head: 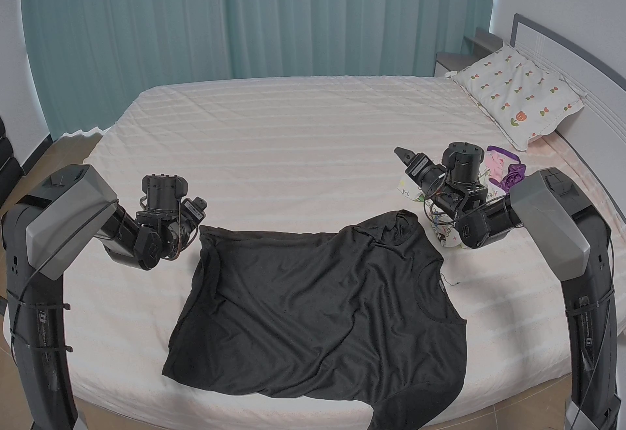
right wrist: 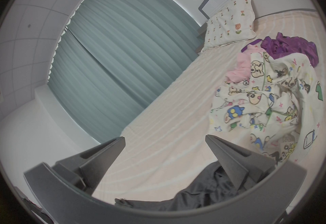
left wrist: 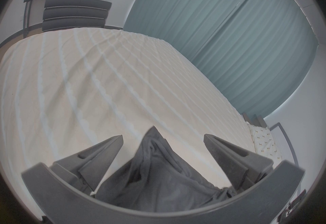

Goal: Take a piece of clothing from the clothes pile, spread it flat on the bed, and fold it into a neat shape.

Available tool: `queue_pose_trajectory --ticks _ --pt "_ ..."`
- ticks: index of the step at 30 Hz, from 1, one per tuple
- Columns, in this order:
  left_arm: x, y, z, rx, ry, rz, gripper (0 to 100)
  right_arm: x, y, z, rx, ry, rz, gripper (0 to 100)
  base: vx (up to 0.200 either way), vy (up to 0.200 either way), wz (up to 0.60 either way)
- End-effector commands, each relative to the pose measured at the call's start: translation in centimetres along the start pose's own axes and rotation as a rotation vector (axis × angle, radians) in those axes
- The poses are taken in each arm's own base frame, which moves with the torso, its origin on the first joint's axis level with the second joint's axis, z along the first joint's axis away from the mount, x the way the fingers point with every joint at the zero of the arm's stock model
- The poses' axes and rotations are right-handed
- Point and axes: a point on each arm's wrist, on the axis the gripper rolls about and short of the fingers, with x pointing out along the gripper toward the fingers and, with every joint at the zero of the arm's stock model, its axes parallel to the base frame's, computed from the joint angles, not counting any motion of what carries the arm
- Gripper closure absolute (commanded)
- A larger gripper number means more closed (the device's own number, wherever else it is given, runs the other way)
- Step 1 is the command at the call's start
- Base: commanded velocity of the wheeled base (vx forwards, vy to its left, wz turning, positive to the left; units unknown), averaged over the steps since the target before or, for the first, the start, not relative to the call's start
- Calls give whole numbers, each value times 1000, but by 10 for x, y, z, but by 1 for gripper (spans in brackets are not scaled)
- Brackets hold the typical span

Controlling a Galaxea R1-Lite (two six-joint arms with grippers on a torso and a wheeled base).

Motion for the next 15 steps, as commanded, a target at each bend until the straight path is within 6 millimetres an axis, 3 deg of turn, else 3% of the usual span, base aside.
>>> queue_pose_trajectory --ticks 1,4,7,8,10,15 --pt "9 11 8 -16 -17 27 0 4 -25 -4 -17 14 -66 0 0 0 0" --pt "3 16 12 -19 -17 42 0 -2 -38 5 -30 17 -108 0 0 0 0" --pt "-16 22 14 -23 7 50 0 -8 -63 13 -27 25 -178 0 0 0 0" --pt "-16 22 14 -23 7 50 0 -8 -63 13 -27 25 -178 0 0 0 0" --pt "-36 29 10 -45 48 52 0 -17 -87 11 -19 65 -259 0 0 0 0" --pt "-67 39 3 -125 143 5 0 -27 -116 2 -11 110 -340 0 0 0 0"
